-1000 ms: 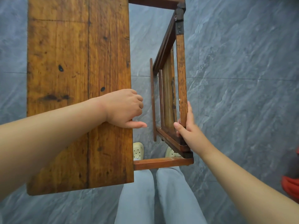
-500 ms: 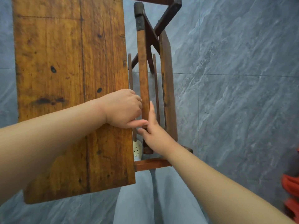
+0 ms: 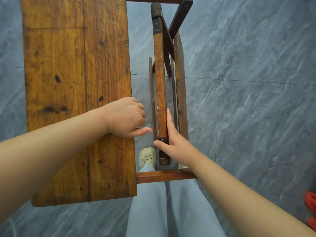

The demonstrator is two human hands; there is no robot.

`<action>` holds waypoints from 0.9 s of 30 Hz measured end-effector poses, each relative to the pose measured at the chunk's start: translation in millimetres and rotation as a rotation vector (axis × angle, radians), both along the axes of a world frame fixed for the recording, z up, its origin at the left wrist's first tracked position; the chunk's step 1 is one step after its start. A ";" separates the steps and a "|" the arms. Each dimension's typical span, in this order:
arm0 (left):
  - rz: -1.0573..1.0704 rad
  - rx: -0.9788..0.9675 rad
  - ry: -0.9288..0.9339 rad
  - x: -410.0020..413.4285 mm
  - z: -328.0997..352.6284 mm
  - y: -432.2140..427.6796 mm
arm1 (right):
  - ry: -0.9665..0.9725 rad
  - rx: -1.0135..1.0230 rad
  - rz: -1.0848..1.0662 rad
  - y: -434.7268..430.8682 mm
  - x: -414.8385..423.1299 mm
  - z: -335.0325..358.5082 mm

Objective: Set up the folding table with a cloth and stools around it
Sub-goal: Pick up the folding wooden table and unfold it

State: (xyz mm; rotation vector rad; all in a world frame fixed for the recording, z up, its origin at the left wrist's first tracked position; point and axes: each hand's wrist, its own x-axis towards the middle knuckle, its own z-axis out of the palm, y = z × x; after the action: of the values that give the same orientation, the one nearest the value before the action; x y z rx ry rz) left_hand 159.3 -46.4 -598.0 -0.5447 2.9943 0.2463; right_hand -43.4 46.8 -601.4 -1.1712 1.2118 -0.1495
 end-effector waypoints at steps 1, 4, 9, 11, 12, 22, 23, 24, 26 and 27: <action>-0.001 -0.004 0.005 1.1 -0.7 0.6 | -0.028 0.010 -0.003 -1.3 -3.7 -0.1; 0.001 -0.011 0.017 4.0 -1.5 1.3 | 0.040 -0.025 -0.021 -4.6 -9.9 2.9; -0.011 -0.014 0.040 -0.7 1.7 0.3 | 0.000 -0.002 -0.142 1.8 -9.9 3.2; -0.006 0.026 0.038 0.3 0.5 0.1 | -0.015 0.018 -0.150 0.9 -8.2 0.1; 0.011 0.047 0.037 1.7 -0.4 0.5 | -0.019 0.018 -0.146 0.0 -7.1 -1.2; 0.039 0.084 0.063 -2.6 -9.3 7.1 | -0.004 -0.004 -0.120 -4.4 -4.5 -1.3; 0.038 0.082 0.061 -5.5 -10.7 8.0 | -0.007 -0.001 -0.118 -4.7 -5.5 -2.1; 0.038 0.082 0.063 -8.0 -11.7 8.1 | -0.011 0.003 -0.123 -5.0 -6.9 -3.0; 0.040 0.095 0.066 -10.6 -12.6 7.1 | -0.023 0.014 -0.136 -5.7 -8.5 -6.0; 0.047 0.102 0.061 -11.0 -12.9 6.8 | -0.025 0.018 -0.134 -6.3 -8.6 -7.0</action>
State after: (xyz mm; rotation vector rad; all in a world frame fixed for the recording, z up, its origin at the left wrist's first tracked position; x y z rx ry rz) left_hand 148.3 -39.5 -610.9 -0.6075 3.0088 0.4238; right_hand -51.9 40.5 -608.4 -1.0699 1.2673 -0.2528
